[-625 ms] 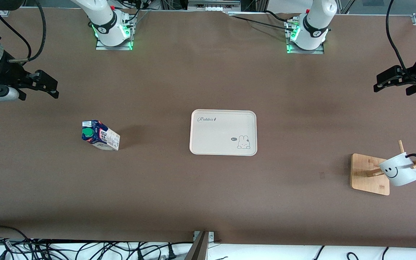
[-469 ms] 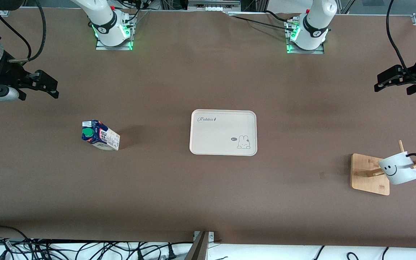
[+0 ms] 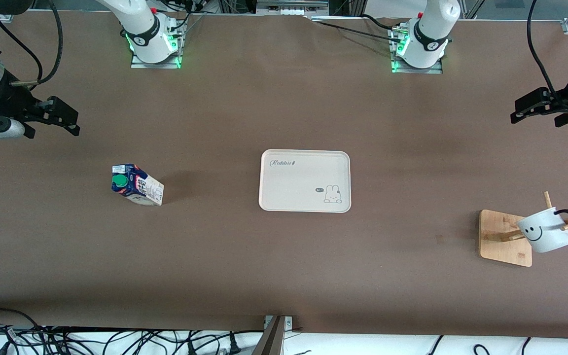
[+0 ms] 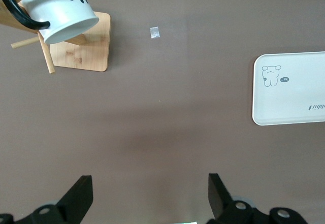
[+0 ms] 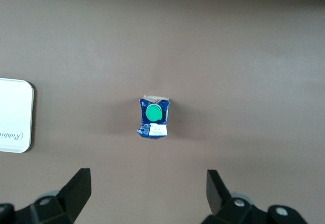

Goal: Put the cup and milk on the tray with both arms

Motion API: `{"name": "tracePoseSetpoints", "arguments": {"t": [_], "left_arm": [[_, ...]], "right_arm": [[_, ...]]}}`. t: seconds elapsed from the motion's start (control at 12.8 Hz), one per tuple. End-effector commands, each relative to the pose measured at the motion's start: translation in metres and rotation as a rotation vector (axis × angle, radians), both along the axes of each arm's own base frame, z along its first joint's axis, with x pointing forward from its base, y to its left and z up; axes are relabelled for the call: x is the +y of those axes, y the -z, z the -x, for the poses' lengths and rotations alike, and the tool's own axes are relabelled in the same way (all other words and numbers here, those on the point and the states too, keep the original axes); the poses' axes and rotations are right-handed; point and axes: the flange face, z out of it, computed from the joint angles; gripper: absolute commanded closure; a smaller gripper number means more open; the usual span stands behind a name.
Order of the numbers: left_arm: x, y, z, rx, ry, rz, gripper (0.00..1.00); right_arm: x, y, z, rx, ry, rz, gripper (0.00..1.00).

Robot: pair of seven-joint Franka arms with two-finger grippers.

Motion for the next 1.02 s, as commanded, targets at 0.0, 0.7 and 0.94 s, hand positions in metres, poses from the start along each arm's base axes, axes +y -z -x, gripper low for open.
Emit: {"name": "tracePoseSetpoints", "arguments": {"t": [0.0,0.7,0.94], "left_arm": [[0.002,-0.007,0.006,0.005,-0.010,-0.024,0.00],[0.001,0.036,-0.029,0.020,-0.015,-0.032,0.00],[-0.004,0.046,-0.045,-0.038,-0.010,-0.045,0.00]], "right_arm": [[0.004,0.005,-0.008,-0.013,-0.009,0.007,0.00],[0.032,0.125,-0.039,0.168,-0.045,0.022,0.00],[0.023,0.178,-0.034,0.170,-0.022,0.017,0.00]]}}
